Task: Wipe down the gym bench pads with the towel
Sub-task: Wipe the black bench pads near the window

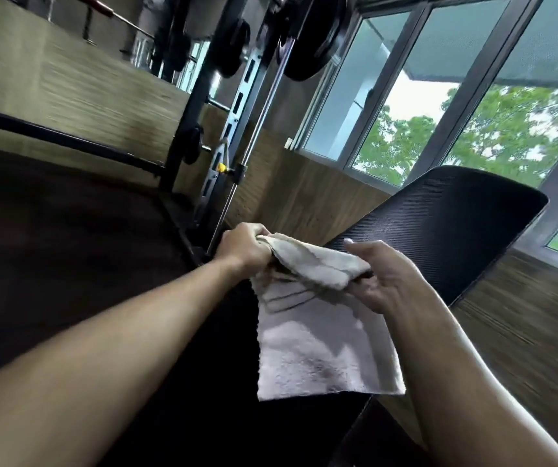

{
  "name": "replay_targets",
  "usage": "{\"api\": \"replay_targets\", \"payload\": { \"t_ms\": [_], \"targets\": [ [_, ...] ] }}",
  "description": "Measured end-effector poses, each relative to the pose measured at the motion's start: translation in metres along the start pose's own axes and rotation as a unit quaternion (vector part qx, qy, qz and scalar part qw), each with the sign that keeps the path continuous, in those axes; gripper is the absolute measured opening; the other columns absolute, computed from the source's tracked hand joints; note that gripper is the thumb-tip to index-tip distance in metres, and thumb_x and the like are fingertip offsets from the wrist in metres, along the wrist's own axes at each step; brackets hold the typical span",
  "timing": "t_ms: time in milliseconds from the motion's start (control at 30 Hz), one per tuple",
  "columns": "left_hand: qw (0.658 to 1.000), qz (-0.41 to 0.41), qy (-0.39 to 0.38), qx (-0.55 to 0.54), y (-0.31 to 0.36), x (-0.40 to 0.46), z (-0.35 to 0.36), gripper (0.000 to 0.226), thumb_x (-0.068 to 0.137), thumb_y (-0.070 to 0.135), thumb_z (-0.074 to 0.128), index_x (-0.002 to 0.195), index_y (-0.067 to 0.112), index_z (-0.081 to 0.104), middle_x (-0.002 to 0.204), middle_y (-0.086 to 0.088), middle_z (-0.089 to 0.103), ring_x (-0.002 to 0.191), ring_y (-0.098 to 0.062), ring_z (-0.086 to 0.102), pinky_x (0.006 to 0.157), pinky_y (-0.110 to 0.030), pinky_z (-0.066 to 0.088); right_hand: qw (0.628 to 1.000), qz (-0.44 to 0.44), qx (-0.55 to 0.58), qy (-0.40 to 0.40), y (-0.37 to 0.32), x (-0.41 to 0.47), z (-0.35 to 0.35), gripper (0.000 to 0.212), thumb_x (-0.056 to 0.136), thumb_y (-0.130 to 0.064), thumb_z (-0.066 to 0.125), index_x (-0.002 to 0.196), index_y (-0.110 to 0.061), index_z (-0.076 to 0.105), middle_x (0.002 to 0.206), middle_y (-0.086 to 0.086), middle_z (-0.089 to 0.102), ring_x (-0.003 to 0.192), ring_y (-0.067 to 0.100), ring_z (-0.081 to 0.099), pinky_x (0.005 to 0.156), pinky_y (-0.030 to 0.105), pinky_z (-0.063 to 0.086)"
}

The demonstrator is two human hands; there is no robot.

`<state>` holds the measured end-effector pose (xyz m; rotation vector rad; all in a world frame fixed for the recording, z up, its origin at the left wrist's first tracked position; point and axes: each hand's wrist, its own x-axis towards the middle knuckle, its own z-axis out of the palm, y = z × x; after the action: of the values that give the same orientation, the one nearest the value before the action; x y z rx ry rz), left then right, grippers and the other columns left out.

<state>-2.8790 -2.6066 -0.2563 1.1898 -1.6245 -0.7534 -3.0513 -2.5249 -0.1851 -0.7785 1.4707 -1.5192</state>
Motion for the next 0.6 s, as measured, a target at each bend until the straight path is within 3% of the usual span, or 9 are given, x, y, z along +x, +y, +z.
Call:
{"api": "replay_targets", "payload": {
  "t_ms": [33, 100, 200, 267, 333, 400, 500, 600],
  "targets": [
    [1.0, 0.015, -0.001, 0.012, 0.003, 0.004, 0.001, 0.025, 0.085, 0.011, 0.056, 0.103, 0.016, 0.072, 0.103, -0.011, 0.073, 0.105, -0.029, 0.063, 0.079, -0.026, 0.044, 0.999, -0.019, -0.03, 0.014, -0.002, 0.0, 0.002, 0.005, 0.087, 0.009, 0.064, 0.09, 0.013, 0.065, 0.084, 0.024, 0.068, 0.066, 0.033, 0.07, 0.059, 0.045, 0.062],
    [0.998, 0.057, 0.001, 0.024, 0.008, 0.011, 0.005, 0.02, 0.085, 0.012, 0.06, 0.103, 0.014, 0.069, 0.1, -0.011, 0.073, 0.103, -0.03, 0.064, 0.077, -0.029, 0.044, 0.998, -0.03, -0.047, 0.031, -0.006, 0.003, 0.002, 0.014, 0.087, 0.017, 0.052, 0.08, 0.01, 0.062, 0.072, 0.023, 0.066, 0.047, 0.028, 0.065, 0.042, 0.037, 0.056],
    [0.996, 0.082, 0.024, -0.019, 0.021, 0.016, 0.012, 0.021, 0.086, 0.008, 0.053, 0.104, 0.012, 0.063, 0.1, -0.009, 0.07, 0.099, -0.028, 0.062, 0.07, -0.025, 0.037, 0.998, -0.047, -0.009, 0.037, -0.013, 0.01, -0.001, 0.022, 0.089, 0.016, 0.046, 0.102, 0.003, 0.058, 0.081, 0.024, 0.062, 0.047, 0.027, 0.065, 0.043, 0.036, 0.056],
    [0.994, 0.1, 0.0, -0.035, 0.026, 0.014, 0.019, 0.026, 0.083, 0.025, 0.059, 0.107, 0.015, 0.059, 0.1, -0.004, 0.068, 0.096, -0.023, 0.062, 0.07, -0.023, 0.037, 0.996, -0.071, 0.008, 0.049, -0.015, 0.013, -0.006, 0.033, 0.088, 0.018, 0.048, 0.111, -0.005, 0.055, 0.078, 0.021, 0.059, 0.052, 0.028, 0.065, 0.041, 0.039, 0.056],
    [0.991, 0.112, -0.077, -0.009, 0.022, 0.008, 0.022, 0.06, 0.07, 0.054, 0.074, 0.116, 0.022, 0.053, 0.108, 0.002, 0.062, 0.098, -0.015, 0.06, 0.077, -0.022, 0.042, 0.993, -0.093, 0.03, 0.061, -0.017, 0.014, -0.011, 0.045, 0.086, 0.023, 0.048, 0.115, -0.012, 0.049, 0.079, 0.017, 0.053, 0.061, 0.025, 0.06, 0.039, 0.033, 0.055],
    [0.984, 0.114, -0.123, 0.063, 0.013, 0.006, 0.024, 0.076, 0.063, 0.06, 0.079, 0.125, 0.032, 0.046, 0.113, 0.003, 0.053, 0.103, -0.016, 0.058, 0.088, -0.027, 0.046, 0.991, -0.103, 0.07, 0.058, -0.018, 0.014, -0.014, 0.049, 0.087, 0.025, 0.046, 0.115, -0.015, 0.045, 0.086, 0.015, 0.051, 0.066, 0.023, 0.058, 0.039, 0.027, 0.054],
    [0.985, 0.079, -0.07, 0.138, 0.002, 0.007, 0.024, 0.049, 0.065, 0.045, 0.064, 0.111, 0.035, 0.05, 0.104, 0.003, 0.049, 0.098, -0.024, 0.059, 0.09, -0.041, 0.051, 0.99, -0.113, 0.073, 0.05, -0.015, 0.015, -0.009, 0.048, 0.088, 0.022, 0.047, 0.117, -0.017, 0.046, 0.088, 0.014, 0.053, 0.068, 0.022, 0.058, 0.042, 0.026, 0.054],
    [0.994, 0.024, -0.014, 0.102, 0.002, 0.003, 0.022, 0.033, 0.073, 0.038, 0.064, 0.103, 0.03, 0.053, 0.104, 0.003, 0.045, 0.102, -0.024, 0.057, 0.091, -0.041, 0.05, 0.987, -0.133, 0.065, 0.058, -0.012, 0.015, 0.0, 0.056, 0.085, 0.023, 0.045, 0.122, -0.018, 0.046, 0.086, 0.011, 0.051, 0.07, 0.02, 0.056, 0.053, 0.035, 0.054]
  ]
}}
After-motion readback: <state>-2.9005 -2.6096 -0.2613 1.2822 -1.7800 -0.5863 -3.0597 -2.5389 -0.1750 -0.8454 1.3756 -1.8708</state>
